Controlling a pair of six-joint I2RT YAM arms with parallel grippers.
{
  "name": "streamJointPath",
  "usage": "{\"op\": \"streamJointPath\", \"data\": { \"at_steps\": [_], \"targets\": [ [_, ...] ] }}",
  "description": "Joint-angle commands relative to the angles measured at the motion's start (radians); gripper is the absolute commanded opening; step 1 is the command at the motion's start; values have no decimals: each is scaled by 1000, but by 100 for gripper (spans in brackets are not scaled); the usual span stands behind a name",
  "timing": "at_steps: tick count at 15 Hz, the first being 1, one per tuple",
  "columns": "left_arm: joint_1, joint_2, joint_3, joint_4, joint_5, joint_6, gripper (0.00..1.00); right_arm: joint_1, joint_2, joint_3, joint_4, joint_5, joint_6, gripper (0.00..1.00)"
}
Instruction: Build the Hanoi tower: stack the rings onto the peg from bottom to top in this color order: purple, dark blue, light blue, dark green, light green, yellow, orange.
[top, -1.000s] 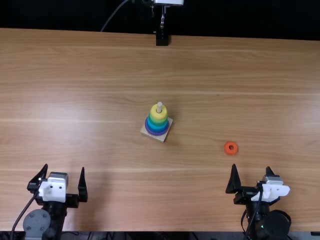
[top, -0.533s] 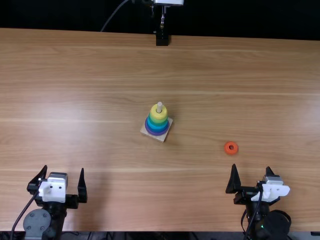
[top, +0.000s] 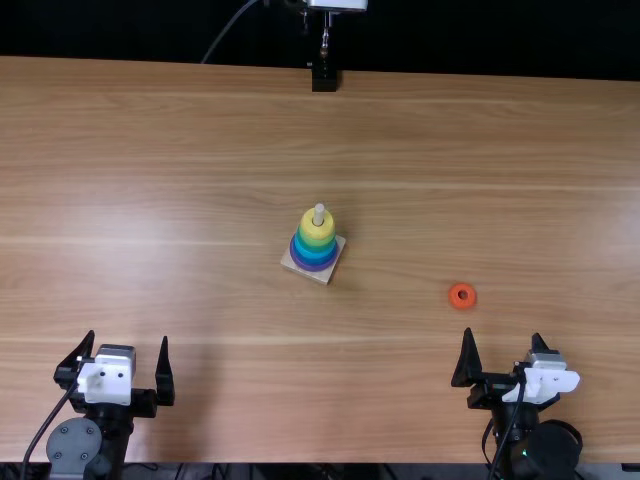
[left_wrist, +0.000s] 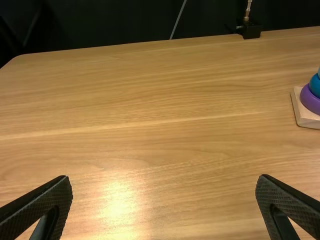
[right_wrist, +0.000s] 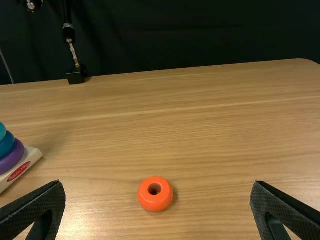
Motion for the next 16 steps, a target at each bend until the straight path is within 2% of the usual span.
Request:
{"op": "streamJointPath", "data": {
  "at_steps": [1, 9, 11, 14, 16],
  "targets": [
    [2, -12, -103, -80, 1, 12, 100, -11, -25, -48, -68, 12, -5, 100],
    [2, -12, -103, -80, 1, 12, 100, -7, -25, -37, -46, 14, -7, 100],
    [2, -12, -103, -80, 1, 12, 100, -13, -23, 66, -17, 21, -3, 100],
    [2, -12, -103, -80, 1, 12, 100, -13, 181, 254, -17, 21, 4, 100],
    [2, -12, -103, -80, 1, 12, 100, -11, 236, 359, -30, 27, 3, 100]
  ]
}}
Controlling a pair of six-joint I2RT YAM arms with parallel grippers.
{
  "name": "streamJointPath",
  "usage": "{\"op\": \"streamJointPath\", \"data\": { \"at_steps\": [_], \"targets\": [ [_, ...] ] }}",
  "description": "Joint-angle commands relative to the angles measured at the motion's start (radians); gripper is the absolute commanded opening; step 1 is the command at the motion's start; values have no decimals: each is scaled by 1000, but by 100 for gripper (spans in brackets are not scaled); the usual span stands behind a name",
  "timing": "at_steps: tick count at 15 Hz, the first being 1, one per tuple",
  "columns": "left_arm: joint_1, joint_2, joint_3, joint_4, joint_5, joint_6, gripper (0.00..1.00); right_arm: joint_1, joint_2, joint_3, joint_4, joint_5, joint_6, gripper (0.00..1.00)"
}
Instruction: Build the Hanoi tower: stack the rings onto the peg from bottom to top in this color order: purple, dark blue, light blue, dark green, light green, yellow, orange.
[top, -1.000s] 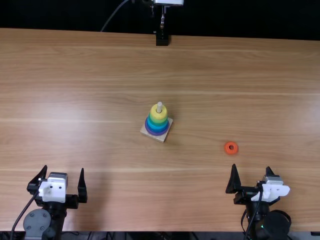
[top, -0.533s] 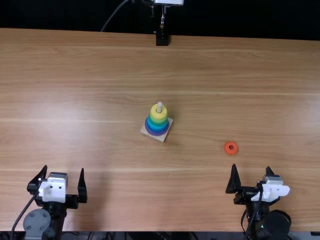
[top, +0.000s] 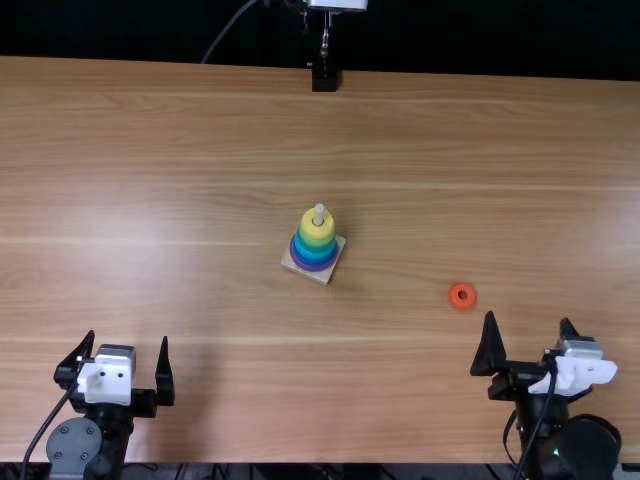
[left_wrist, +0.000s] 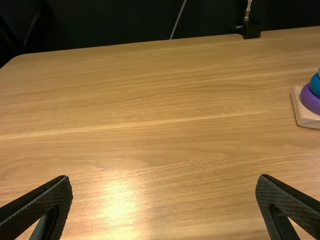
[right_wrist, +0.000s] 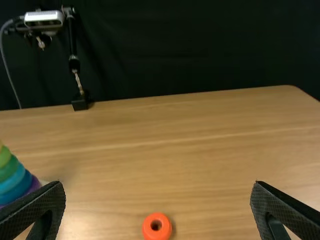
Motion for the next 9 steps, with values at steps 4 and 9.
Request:
{"op": "streamJointPath", "data": {
  "at_steps": [4, 9],
  "targets": [
    [2, -12, -103, -80, 2, 12, 100, -5, 186, 214, 1, 11, -7, 100],
    [2, -12, -103, -80, 2, 12, 100, -1, 512, 380, -260, 10, 5, 100]
  ]
}}
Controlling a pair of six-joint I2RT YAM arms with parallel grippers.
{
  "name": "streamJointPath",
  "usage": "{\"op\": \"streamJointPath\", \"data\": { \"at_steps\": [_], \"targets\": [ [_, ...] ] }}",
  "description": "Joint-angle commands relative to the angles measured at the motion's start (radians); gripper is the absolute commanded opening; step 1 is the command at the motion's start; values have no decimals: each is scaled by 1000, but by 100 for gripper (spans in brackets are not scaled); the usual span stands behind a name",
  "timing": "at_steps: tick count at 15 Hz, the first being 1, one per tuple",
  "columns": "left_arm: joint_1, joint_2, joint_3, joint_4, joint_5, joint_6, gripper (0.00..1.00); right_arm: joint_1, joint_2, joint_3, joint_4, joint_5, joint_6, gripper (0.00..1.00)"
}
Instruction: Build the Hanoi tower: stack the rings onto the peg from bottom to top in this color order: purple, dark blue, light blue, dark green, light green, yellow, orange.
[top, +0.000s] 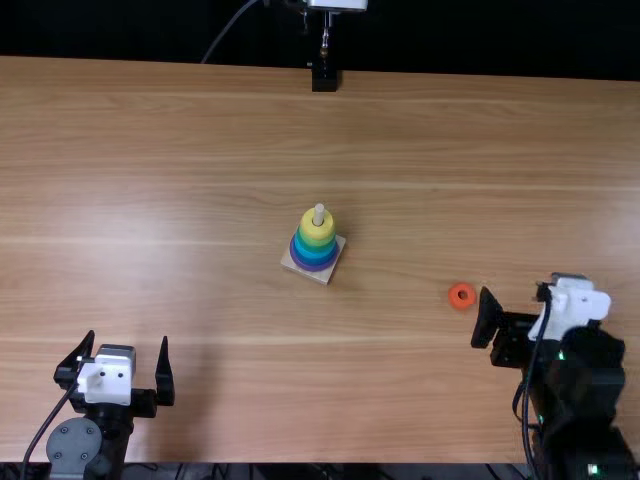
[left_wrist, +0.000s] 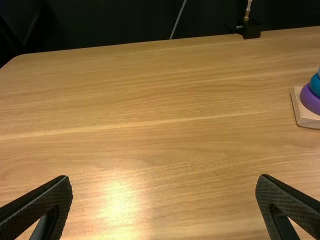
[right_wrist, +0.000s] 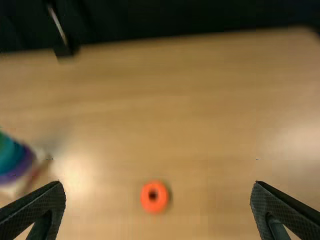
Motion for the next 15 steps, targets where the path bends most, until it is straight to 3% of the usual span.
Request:
{"op": "streamJointPath", "data": {
  "at_steps": [1, 7, 10, 15],
  "targets": [
    [2, -12, -103, -79, 2, 12, 100, -1, 100, 72, -12, 10, 5, 100],
    [2, -12, -103, -79, 2, 12, 100, 4, 462, 145, -7, 4, 18, 100],
    [2, -12, -103, -79, 2, 12, 100, 2, 604, 151, -1, 10, 113, 100],
    [2, -12, -103, -79, 2, 12, 100, 1, 750, 191, -1, 6, 121, 100]
  ]
}}
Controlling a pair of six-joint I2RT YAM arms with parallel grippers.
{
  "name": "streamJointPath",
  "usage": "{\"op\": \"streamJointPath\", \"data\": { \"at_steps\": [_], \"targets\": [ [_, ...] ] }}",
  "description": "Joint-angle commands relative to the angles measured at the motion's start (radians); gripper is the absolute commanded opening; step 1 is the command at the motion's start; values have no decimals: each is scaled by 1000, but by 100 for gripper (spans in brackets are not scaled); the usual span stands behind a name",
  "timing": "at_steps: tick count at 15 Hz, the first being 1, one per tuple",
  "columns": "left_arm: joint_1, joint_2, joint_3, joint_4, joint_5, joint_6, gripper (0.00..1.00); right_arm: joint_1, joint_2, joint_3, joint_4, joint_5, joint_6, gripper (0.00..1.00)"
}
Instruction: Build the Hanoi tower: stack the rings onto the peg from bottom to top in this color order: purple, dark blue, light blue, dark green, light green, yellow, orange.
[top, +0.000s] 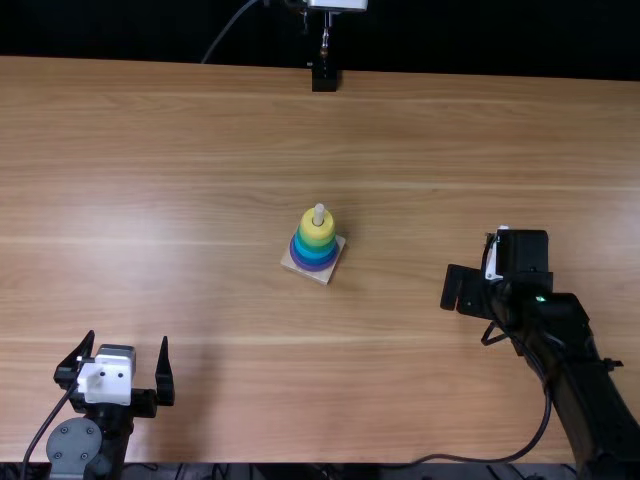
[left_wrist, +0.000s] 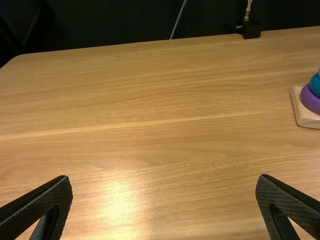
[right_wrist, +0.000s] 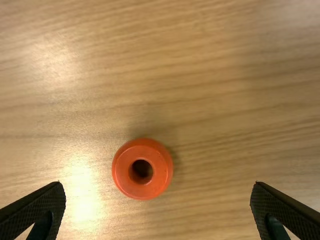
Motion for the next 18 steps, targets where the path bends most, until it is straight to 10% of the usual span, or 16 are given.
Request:
{"op": "streamJointPath", "data": {
  "at_steps": [1, 18],
  "targets": [
    [2, -12, -103, -79, 2, 12, 100, 2, 35, 32, -2, 7, 18, 100],
    [2, -12, -103, -79, 2, 12, 100, 19, 234, 108, 11, 7, 19, 100]
  ]
}}
